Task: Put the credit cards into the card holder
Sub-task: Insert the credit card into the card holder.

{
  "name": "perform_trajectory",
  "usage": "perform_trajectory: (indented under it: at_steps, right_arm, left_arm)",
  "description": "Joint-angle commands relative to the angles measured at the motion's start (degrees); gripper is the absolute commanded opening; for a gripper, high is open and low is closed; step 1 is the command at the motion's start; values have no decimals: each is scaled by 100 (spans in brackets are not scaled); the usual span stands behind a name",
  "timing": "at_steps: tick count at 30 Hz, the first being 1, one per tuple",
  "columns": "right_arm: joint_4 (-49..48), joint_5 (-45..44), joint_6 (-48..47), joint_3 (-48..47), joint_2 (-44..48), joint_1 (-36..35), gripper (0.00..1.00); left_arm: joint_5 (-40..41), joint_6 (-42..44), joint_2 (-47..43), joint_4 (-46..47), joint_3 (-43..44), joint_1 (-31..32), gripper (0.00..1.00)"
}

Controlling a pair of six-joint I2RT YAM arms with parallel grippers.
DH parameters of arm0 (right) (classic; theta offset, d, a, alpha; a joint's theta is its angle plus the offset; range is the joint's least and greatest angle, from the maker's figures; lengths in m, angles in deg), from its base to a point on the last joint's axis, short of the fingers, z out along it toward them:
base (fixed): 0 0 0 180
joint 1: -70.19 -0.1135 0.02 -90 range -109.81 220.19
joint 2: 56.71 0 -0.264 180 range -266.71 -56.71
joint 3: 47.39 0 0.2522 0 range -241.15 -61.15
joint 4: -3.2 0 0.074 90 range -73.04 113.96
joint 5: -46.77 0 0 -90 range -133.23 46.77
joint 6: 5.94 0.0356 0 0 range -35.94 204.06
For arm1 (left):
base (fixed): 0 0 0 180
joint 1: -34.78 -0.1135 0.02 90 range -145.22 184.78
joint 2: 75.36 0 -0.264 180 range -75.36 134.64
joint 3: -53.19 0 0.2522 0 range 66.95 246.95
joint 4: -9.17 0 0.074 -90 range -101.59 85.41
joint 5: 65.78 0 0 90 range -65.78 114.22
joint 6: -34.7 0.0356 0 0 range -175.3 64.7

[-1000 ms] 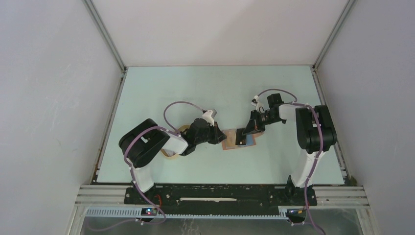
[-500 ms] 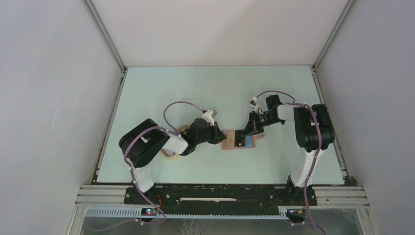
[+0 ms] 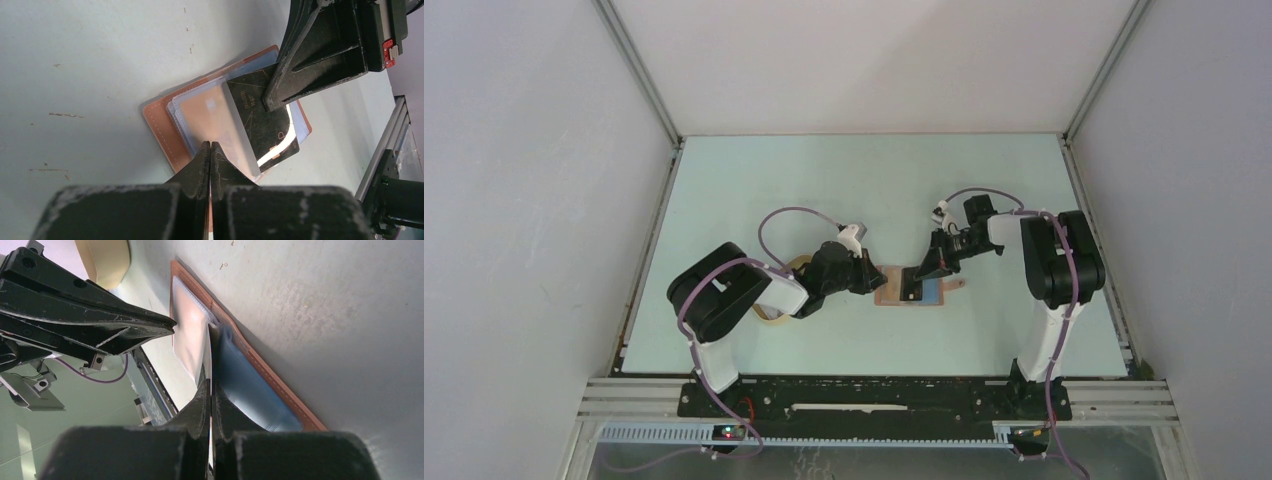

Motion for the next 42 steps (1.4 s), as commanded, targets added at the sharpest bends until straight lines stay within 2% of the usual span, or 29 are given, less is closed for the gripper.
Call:
perform_trajectory:
  at_steps: [1,42]
  right_arm:
    - [-214,-131,150,-149,-173,-91,0]
    - [-643,366,585,-167,-494,-313,0]
  left_arm:
    - [15,43,133,-89,141,24,0]
    - [-78,35,105,84,79,24,0]
